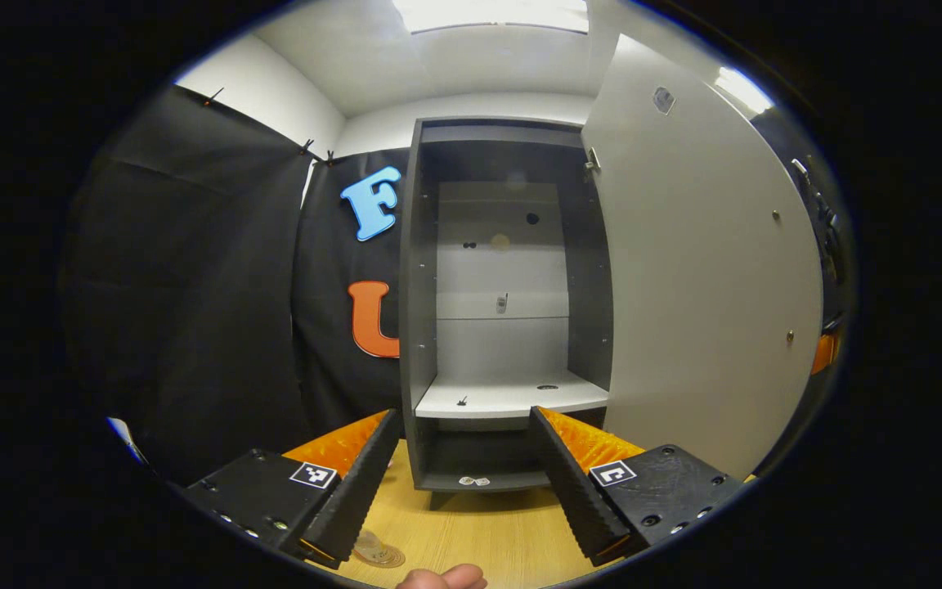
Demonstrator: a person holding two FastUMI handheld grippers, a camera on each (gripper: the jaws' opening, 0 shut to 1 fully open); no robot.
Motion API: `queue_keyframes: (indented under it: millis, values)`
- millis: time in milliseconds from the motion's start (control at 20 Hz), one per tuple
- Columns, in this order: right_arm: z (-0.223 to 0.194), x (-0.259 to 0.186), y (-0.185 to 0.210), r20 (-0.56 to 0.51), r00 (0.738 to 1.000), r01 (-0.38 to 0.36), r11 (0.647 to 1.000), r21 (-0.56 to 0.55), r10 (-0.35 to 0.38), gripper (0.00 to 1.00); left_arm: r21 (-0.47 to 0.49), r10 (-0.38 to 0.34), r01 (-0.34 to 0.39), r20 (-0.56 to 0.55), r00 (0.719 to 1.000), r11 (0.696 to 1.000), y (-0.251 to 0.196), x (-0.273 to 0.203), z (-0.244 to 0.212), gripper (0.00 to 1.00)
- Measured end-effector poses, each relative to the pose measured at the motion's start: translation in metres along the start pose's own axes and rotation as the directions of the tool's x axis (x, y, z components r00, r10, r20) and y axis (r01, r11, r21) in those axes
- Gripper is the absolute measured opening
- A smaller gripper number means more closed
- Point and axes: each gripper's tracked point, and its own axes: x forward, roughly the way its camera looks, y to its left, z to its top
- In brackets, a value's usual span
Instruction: Open the cabinet door with the right hand, grasp the bottle in the cabinet with the left hand and place it on the coaster, then close the cabinet door with the right hand.
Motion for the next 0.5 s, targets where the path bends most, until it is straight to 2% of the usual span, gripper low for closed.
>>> queue_keyframes:
  millis: [100,150,250,300,500]
  values:
    - [0.000,0.008,0.015,-0.014,1.000,-0.025,1.000,-0.015,0.025,0.94,-0.007,0.015,-0.015,-0.021,1.000,1.000,0.008,-0.002,-0.010,0.96]
    - [0.001,0.012,0.021,-0.019,0.999,-0.034,0.999,-0.025,0.033,0.89,-0.005,0.024,-0.024,-0.035,0.999,1.000,0.013,-0.003,-0.016,0.96]
    - [0.004,0.015,0.030,-0.028,0.999,-0.037,0.997,-0.064,0.036,0.89,-0.007,0.043,-0.043,-0.056,0.998,0.999,0.023,-0.003,-0.024,0.96]
    - [0.005,0.018,0.033,-0.027,0.999,-0.036,0.996,-0.084,0.033,0.94,-0.013,0.055,-0.056,-0.062,0.997,0.998,0.030,-0.003,-0.026,0.96]
    - [0.009,0.024,0.042,-0.018,1.000,-0.010,0.988,-0.153,0.007,0.95,-0.031,0.113,-0.116,-0.082,0.990,0.993,0.057,-0.002,-0.033,0.96]
